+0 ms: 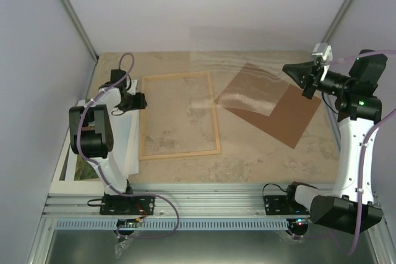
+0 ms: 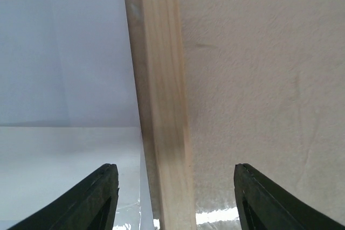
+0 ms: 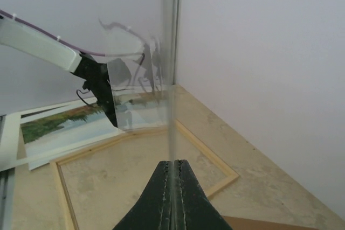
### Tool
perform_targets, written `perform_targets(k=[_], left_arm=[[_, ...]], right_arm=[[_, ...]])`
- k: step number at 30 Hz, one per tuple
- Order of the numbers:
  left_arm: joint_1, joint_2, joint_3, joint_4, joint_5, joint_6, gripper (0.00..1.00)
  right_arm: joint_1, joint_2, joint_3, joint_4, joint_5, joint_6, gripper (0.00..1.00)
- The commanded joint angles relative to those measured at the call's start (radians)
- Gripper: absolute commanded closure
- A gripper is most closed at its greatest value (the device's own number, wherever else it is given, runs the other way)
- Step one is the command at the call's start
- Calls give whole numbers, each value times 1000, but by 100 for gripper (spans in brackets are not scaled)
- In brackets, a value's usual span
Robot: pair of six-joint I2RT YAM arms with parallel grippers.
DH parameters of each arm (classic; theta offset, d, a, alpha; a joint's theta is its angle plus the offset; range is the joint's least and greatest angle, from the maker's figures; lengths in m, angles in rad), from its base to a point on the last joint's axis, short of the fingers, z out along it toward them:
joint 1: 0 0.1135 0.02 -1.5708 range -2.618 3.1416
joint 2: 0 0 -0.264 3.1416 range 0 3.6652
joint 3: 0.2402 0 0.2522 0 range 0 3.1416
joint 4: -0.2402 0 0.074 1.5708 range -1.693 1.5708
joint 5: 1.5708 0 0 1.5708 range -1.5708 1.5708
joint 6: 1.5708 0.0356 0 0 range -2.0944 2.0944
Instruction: Put the photo into the frame
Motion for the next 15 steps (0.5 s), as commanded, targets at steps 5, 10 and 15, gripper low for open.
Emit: perform_targets(k=[5,10,15], left_arm=[[-45,41,-29,0,34,32,46],[-117,32,-64,16,63,30,56],[-158,27,-85,42,104,11,58]], right_arm=[[52,-12,-58,89,-11,130,99],[74,-10,-75,92,-7,139,100],[80,-11,-98,87,-7,133,99]])
